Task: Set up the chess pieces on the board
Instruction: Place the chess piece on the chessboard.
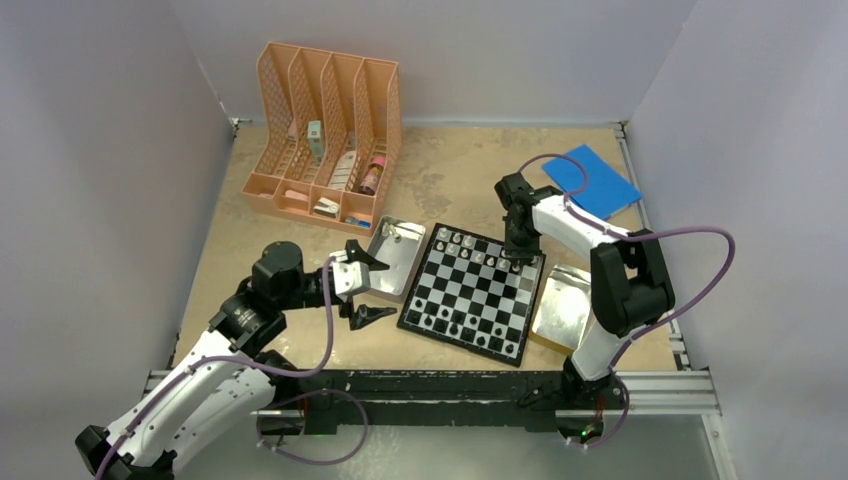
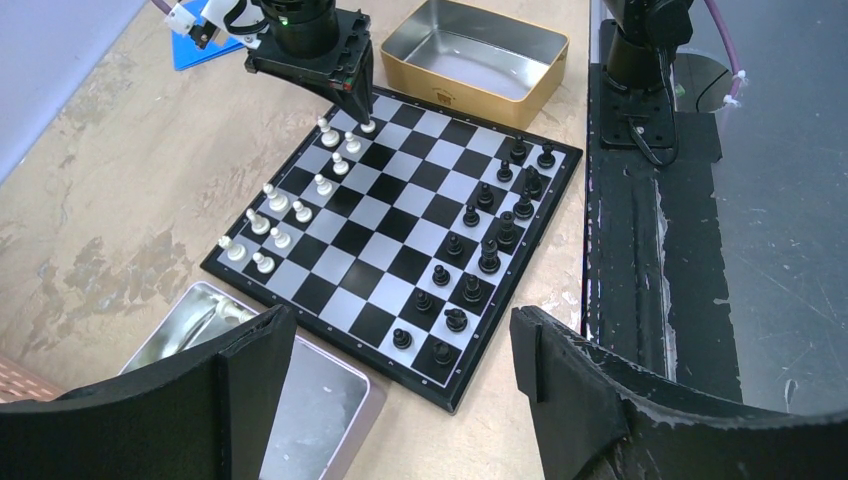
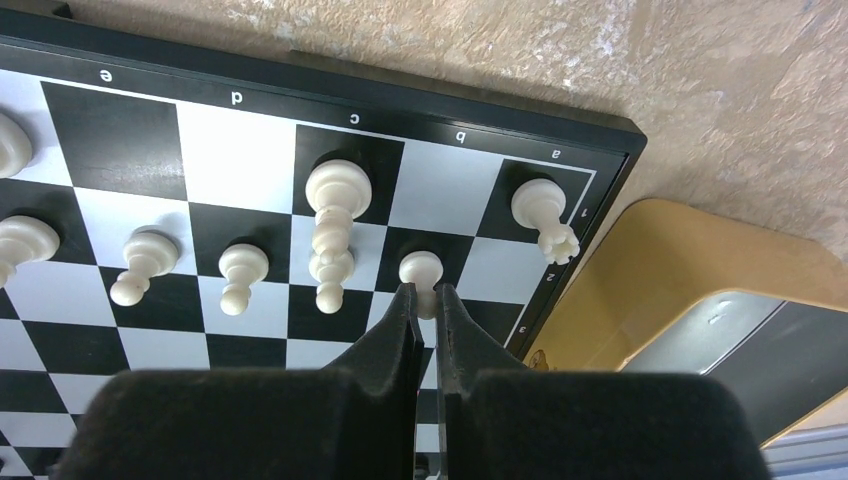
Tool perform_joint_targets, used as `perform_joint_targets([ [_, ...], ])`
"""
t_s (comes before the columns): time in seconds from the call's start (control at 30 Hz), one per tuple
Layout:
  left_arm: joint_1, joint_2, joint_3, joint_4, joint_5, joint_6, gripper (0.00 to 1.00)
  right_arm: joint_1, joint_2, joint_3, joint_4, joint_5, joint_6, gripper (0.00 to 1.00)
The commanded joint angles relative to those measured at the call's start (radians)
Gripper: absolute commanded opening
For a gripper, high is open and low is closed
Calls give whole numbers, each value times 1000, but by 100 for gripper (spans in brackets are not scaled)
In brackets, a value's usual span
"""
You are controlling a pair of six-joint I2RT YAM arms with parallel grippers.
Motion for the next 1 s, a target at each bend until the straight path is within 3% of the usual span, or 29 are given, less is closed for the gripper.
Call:
perform_joint_targets([
  [0.0,-5,-1,0,24,19,17,79,-5,11,0,4,-21,-15,6],
  [0.37,-6,2,-1,20,20,25,80,-4,4,17,21,-22,-25,18],
  [0.97,-5,-2,-4,23,21,17,80,-6,-25,-9,18,21,-16,19],
])
